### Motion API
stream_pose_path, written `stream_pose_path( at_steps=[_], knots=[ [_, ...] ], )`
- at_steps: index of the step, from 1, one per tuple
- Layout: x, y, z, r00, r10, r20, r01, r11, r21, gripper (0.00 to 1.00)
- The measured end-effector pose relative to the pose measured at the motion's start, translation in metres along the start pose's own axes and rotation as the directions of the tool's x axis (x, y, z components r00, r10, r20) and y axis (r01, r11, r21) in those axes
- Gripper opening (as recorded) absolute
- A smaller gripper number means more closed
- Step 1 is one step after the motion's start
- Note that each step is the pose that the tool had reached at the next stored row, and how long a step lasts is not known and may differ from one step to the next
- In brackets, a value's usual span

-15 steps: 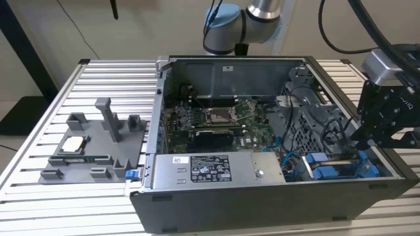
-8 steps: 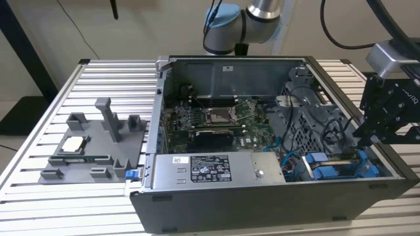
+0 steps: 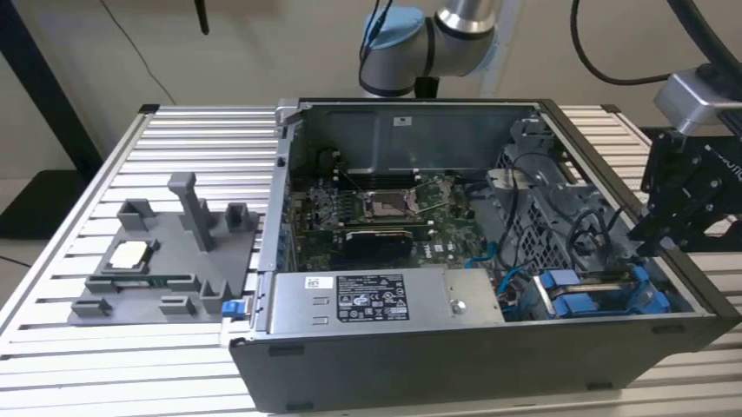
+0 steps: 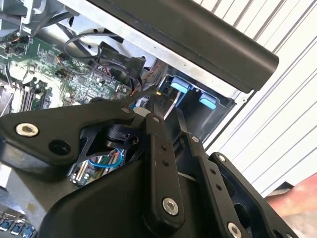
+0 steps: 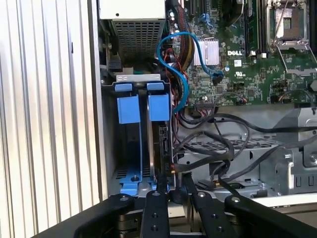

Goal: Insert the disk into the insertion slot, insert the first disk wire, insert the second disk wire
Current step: 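Insert the first disk wire, then insert the second disk wire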

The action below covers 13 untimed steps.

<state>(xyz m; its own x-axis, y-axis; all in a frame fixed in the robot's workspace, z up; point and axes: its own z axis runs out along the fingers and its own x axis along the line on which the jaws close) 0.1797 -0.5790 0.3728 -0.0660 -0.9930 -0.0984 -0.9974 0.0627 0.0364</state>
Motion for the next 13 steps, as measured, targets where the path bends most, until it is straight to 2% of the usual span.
stream_pose_path(
  at_steps=[7, 10, 13],
  knots=[
    [-0.0026, -0.0021, -0.0077, 1.0, 0.0, 0.0002, 0.0, 1.0, -0.0014, 0.26],
    [-0.0067, -0.0018, -0.0093, 1.0, 0.0, 0.0, 0.0, 1.0, -0.0013, 0.26],
    [-0.0142, -0.0013, -0.0095, 1.0, 0.0, 0.0001, 0.0, 1.0, -0.0014, 0.26]
  ],
)
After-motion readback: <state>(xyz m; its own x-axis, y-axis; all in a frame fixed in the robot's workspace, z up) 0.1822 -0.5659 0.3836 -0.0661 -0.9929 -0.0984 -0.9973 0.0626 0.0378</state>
